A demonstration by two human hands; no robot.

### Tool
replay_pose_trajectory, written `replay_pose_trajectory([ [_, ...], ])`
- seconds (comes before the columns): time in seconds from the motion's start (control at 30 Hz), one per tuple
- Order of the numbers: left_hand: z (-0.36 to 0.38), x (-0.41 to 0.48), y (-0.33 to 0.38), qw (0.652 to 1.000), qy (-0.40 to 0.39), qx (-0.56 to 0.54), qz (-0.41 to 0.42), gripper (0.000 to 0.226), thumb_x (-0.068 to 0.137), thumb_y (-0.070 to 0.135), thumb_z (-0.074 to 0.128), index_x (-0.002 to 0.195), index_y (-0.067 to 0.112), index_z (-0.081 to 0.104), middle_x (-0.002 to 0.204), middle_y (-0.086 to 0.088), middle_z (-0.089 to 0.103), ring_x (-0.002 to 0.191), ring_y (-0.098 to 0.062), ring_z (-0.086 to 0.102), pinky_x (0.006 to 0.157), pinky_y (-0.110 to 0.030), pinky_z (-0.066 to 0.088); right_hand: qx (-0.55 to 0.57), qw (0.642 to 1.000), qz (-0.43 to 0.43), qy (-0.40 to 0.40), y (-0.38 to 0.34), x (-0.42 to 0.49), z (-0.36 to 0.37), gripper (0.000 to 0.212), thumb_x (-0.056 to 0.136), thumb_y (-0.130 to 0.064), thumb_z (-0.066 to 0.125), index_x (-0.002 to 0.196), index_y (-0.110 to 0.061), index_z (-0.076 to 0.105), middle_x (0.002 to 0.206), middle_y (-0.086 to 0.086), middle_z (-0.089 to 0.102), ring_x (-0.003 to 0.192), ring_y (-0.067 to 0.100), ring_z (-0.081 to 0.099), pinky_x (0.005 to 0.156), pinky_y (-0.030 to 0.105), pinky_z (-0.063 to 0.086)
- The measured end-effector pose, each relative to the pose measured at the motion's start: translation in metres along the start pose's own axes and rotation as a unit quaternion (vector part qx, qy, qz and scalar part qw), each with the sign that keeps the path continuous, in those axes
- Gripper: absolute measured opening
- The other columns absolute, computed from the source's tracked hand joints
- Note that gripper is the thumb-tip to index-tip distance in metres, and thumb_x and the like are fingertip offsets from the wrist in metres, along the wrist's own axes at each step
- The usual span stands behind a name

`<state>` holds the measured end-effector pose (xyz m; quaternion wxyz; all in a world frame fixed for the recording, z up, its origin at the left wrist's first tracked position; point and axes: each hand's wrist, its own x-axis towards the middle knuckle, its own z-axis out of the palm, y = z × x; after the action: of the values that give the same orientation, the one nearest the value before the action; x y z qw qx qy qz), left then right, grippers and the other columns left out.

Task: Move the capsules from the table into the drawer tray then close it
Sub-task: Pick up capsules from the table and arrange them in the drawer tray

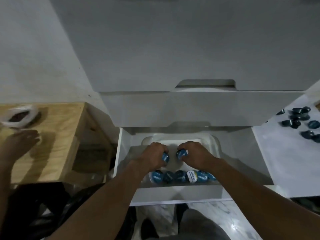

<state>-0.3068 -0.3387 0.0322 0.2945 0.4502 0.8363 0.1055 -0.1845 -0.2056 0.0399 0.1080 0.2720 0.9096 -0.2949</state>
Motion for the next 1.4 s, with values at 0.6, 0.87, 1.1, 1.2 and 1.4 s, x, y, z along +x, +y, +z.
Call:
replay_pose_trajectory([
  [0.6,-0.014,0.005,0.010,0.998,-0.027,0.055,0.010,0.026,0.079,0.021,0.072,0.105,0.019,0.070,0.107,-0.006,0.066,0.102,-0.022,0.059,0.084,-0.028,0.046,-0.009,0.999,-0.003,-0.049,0.002,0.012,0.008,0.037,0.083,-0.013,0.065,0.119,-0.016,0.063,0.117,0.008,0.065,0.104,0.022,0.060,0.085,0.026,0.049],
  [0.87,-0.019,-0.001,0.015,0.988,-0.031,0.153,-0.016,0.029,0.083,0.023,0.068,0.110,0.015,0.065,0.113,-0.010,0.060,0.099,-0.025,0.059,0.072,-0.027,0.041,0.007,0.998,-0.018,-0.067,-0.012,0.011,0.020,0.036,0.082,-0.018,0.070,0.117,-0.014,0.064,0.113,0.009,0.066,0.098,0.022,0.061,0.075,0.021,0.043],
  [1.1,-0.017,-0.008,0.010,0.986,-0.040,0.156,-0.032,0.029,0.083,0.027,0.069,0.108,0.014,0.065,0.108,-0.008,0.063,0.095,-0.024,0.061,0.080,-0.032,0.049,-0.005,0.996,-0.022,-0.085,-0.021,0.010,0.025,0.036,0.083,-0.010,0.065,0.118,-0.011,0.062,0.116,0.011,0.064,0.101,0.025,0.060,0.081,0.025,0.048],
  [1.2,-0.016,-0.011,0.009,0.986,-0.034,0.161,-0.027,0.027,0.085,0.026,0.066,0.110,0.015,0.064,0.109,-0.008,0.062,0.096,-0.024,0.060,0.079,-0.032,0.048,-0.013,0.996,-0.023,-0.090,-0.025,0.009,0.027,0.036,0.083,-0.007,0.063,0.118,-0.011,0.063,0.116,0.012,0.065,0.102,0.025,0.061,0.080,0.025,0.048],
  [1.4,-0.016,-0.017,0.008,0.986,-0.025,0.161,-0.022,0.028,0.088,0.022,0.061,0.115,0.015,0.061,0.114,-0.009,0.059,0.099,-0.025,0.059,0.080,-0.031,0.046,-0.025,0.995,-0.021,-0.097,-0.027,0.004,0.028,0.041,0.083,-0.007,0.061,0.123,-0.012,0.059,0.119,0.013,0.063,0.105,0.026,0.060,0.083,0.025,0.047],
])
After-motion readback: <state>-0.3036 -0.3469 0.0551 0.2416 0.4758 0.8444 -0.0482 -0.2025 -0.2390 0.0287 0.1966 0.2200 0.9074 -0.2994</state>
